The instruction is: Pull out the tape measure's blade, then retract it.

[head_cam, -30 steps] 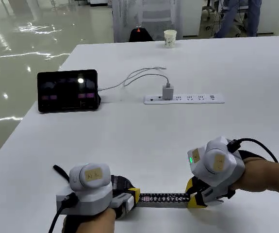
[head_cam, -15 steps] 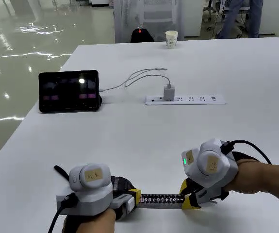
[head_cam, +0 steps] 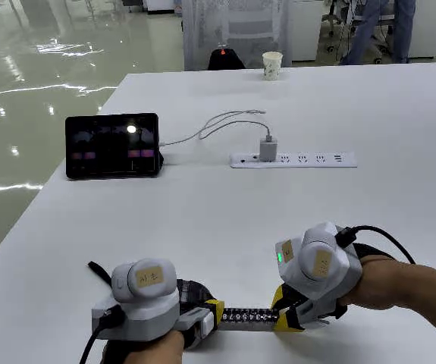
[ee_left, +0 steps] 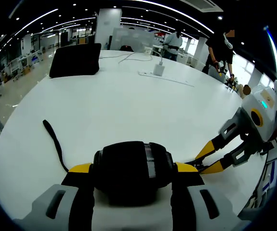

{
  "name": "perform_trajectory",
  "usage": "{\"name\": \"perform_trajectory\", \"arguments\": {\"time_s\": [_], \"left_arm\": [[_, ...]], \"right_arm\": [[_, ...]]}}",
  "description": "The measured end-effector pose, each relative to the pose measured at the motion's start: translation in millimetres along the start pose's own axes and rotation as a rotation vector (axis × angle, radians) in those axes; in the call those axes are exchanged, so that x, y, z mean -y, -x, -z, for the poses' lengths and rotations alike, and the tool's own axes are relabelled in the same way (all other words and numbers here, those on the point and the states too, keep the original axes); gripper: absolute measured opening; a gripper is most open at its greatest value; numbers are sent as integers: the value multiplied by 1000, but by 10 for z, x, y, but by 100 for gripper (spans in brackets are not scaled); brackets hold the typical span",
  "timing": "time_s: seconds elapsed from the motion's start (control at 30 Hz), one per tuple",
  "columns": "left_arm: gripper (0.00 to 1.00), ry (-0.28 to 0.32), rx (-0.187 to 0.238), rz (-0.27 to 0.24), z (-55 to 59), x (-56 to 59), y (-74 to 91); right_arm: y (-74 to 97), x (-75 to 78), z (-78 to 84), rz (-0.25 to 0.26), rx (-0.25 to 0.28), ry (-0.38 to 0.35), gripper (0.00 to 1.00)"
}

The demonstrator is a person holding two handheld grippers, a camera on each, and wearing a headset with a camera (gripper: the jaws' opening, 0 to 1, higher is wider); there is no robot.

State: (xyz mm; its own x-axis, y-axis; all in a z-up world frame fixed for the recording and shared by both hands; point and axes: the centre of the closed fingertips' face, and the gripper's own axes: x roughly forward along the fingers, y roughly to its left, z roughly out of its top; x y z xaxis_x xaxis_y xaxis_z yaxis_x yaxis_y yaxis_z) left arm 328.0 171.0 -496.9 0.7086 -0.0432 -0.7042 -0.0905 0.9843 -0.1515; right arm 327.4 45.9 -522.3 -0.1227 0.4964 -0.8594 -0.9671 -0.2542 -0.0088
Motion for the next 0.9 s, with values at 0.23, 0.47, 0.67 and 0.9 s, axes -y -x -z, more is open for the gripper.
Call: {"name": "perform_trajectory", "arguments": {"time_s": [0.23,0.47,0.67,0.9], "left_arm": [[59,3,-1,0,0,1,-1],[59,8,-4,3,0,0,0],[59,12,-6,5,0,-2,1],[59,15,-8,7,2,-4,1]], "right_arm": [[-56,16,-98,-2,13,9,10],[-123,35,-216,-5,31,15,10],[-174,42,-305,-5,47,19,10],[-249,57,-429,-2,72,20,10]]}}
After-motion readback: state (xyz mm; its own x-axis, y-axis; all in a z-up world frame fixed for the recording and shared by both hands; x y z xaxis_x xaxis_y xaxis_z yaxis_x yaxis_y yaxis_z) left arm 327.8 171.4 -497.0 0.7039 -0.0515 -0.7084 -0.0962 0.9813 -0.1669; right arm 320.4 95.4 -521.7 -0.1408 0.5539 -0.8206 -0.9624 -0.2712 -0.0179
